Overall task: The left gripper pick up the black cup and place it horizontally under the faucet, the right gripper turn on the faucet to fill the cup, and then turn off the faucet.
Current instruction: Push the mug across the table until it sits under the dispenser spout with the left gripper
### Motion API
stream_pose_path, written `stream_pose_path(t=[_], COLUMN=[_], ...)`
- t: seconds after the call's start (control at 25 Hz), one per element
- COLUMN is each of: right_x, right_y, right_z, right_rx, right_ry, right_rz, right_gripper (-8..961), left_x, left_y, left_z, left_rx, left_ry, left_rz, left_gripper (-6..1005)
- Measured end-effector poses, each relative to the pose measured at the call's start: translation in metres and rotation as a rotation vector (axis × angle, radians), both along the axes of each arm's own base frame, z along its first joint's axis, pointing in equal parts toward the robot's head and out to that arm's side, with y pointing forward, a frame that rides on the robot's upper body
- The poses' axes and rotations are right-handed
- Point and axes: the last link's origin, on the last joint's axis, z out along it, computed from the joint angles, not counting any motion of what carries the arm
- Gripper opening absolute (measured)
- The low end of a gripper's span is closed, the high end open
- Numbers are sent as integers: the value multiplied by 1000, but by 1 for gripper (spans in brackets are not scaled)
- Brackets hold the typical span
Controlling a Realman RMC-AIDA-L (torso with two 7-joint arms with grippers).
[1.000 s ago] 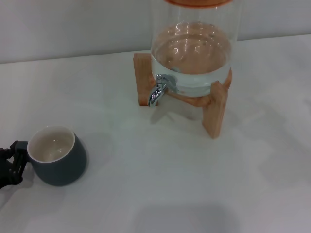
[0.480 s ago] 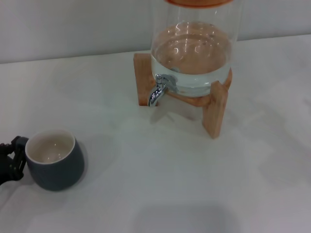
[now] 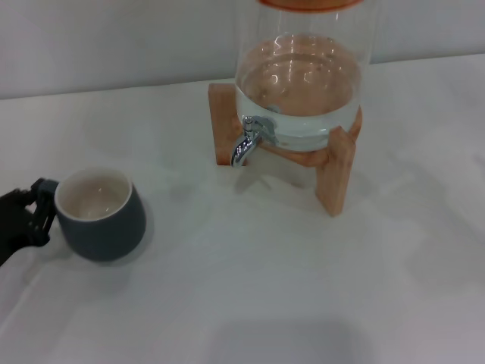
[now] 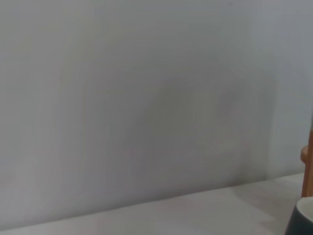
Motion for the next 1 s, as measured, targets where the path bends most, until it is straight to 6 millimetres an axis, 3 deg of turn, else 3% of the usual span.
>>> stream_pose_path(t=[0.48,1.0], right_x=[-2,-4], right_y=[1,4], right_z=[-3,-6], right_rx=[-12,-22], right_ry=[4,14], right_rz=[12,27], right_gripper=[718,718], left_x=[25,50], left_y=[29,44], left_z=[-20,-42], left_rx=[-54,-145], left_ry=[13,47], left_rz=[-14,-67], left_gripper=[139,139])
